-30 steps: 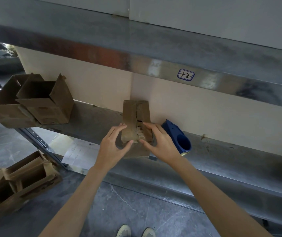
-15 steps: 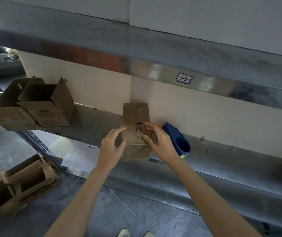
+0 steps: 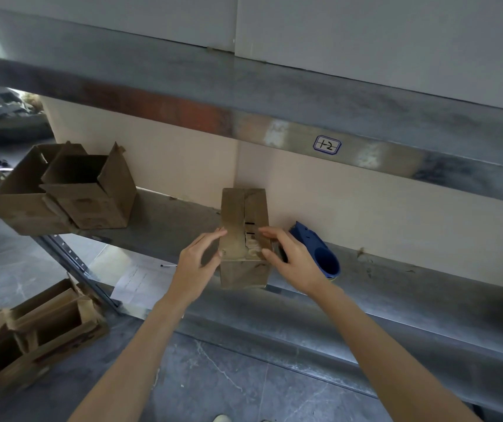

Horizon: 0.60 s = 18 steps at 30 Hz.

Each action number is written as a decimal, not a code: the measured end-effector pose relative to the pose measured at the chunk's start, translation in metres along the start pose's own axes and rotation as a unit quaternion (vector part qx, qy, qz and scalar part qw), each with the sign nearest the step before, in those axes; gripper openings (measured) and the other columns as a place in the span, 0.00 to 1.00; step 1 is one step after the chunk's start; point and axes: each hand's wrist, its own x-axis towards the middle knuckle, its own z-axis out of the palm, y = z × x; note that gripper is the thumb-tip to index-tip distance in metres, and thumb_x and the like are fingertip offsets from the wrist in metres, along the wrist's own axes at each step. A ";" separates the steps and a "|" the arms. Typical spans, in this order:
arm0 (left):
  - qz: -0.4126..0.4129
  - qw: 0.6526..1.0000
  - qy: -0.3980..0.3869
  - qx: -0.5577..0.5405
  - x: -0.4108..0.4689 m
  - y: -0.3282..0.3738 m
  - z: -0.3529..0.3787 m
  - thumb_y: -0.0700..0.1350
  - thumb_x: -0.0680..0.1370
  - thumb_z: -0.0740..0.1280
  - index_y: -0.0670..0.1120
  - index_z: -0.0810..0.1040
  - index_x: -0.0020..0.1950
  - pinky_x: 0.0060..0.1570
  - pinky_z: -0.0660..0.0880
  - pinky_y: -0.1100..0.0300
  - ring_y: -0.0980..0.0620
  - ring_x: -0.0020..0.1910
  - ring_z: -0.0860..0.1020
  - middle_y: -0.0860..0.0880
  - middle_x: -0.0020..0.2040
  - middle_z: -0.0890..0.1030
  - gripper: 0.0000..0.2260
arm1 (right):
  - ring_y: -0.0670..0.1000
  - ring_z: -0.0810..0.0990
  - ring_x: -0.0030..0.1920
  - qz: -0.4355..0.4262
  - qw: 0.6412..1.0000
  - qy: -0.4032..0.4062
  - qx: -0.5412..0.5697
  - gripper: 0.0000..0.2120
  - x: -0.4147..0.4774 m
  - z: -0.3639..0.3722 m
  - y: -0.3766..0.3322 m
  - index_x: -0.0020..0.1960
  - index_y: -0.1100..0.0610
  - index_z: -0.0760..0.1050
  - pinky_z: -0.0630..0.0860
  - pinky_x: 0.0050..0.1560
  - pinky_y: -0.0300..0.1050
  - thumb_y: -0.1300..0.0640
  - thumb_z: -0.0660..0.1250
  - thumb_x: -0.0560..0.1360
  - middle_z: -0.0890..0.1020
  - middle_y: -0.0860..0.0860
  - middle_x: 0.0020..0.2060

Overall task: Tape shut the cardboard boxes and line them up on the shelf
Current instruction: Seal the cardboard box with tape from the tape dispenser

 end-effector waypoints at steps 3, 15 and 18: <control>-0.002 1.000 -0.005 0.009 0.001 -0.001 -0.003 0.31 0.76 0.66 0.53 0.76 0.67 0.68 0.67 0.67 0.64 0.67 0.72 0.60 0.64 0.77 0.24 | 0.32 0.67 0.65 -0.002 0.999 -0.053 -0.007 0.29 -0.001 -0.011 0.004 0.71 0.47 0.66 0.63 0.64 0.26 0.68 0.61 0.75 0.72 0.42 0.66; 0.002 0.997 0.076 0.028 0.002 0.008 0.009 0.34 0.75 0.71 0.47 0.81 0.62 0.63 0.70 0.69 0.67 0.60 0.75 0.56 0.59 0.81 0.17 | 0.33 0.74 0.59 0.013 0.998 0.067 0.004 0.20 0.004 0.010 0.008 0.64 0.55 0.74 0.71 0.60 0.31 0.71 0.61 0.77 0.76 0.41 0.58; -0.009 0.995 0.092 0.028 0.001 0.011 0.012 0.35 0.74 0.71 0.46 0.81 0.62 0.63 0.72 0.67 0.65 0.59 0.76 0.55 0.59 0.81 0.17 | 0.33 0.74 0.58 0.023 0.997 0.075 0.005 0.19 0.004 0.013 0.008 0.63 0.56 0.75 0.72 0.60 0.32 0.72 0.62 0.76 0.76 0.41 0.57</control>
